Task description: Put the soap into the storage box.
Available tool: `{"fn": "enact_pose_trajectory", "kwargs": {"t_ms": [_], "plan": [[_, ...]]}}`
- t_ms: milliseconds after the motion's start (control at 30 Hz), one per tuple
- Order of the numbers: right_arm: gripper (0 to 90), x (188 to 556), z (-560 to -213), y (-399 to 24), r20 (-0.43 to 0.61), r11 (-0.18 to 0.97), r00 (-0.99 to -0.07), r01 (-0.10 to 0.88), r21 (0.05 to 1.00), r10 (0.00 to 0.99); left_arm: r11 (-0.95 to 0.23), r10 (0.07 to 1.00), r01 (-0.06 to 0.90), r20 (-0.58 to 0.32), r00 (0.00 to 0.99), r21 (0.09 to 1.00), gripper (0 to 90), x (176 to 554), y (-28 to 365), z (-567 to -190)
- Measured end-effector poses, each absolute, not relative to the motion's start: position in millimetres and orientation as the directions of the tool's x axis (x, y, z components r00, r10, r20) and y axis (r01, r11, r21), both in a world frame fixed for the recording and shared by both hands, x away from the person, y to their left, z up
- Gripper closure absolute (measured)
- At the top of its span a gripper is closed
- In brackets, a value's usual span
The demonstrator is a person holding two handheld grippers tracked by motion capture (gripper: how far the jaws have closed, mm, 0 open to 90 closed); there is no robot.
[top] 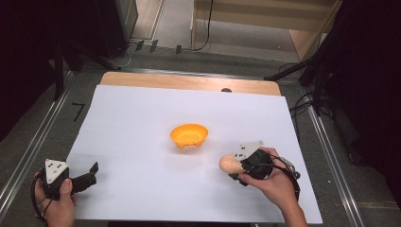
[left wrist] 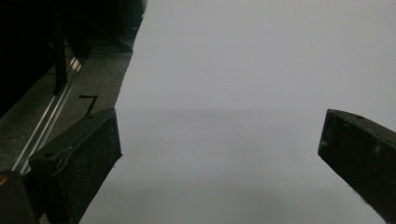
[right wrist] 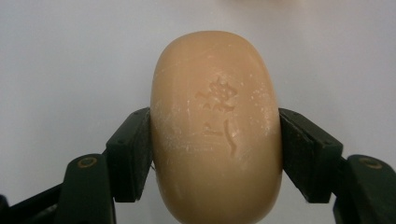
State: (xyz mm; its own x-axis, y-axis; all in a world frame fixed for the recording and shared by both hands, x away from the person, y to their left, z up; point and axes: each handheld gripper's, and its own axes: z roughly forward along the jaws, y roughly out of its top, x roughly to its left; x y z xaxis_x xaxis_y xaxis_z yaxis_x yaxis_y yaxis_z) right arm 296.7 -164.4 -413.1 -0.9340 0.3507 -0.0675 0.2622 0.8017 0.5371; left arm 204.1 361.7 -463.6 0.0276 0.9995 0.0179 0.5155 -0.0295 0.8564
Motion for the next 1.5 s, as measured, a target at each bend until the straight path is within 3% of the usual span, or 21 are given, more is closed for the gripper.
{"fn": "enact_pose_trajectory", "kwargs": {"t_ms": [1500], "plan": [[32.9,385.7,-378.1,-75.9,-0.096,0.849,-0.989,0.049,0.526,0.117,-0.030,0.999,0.525,0.010,0.040,0.851,0.0,205.2,362.4,-463.7]]}}
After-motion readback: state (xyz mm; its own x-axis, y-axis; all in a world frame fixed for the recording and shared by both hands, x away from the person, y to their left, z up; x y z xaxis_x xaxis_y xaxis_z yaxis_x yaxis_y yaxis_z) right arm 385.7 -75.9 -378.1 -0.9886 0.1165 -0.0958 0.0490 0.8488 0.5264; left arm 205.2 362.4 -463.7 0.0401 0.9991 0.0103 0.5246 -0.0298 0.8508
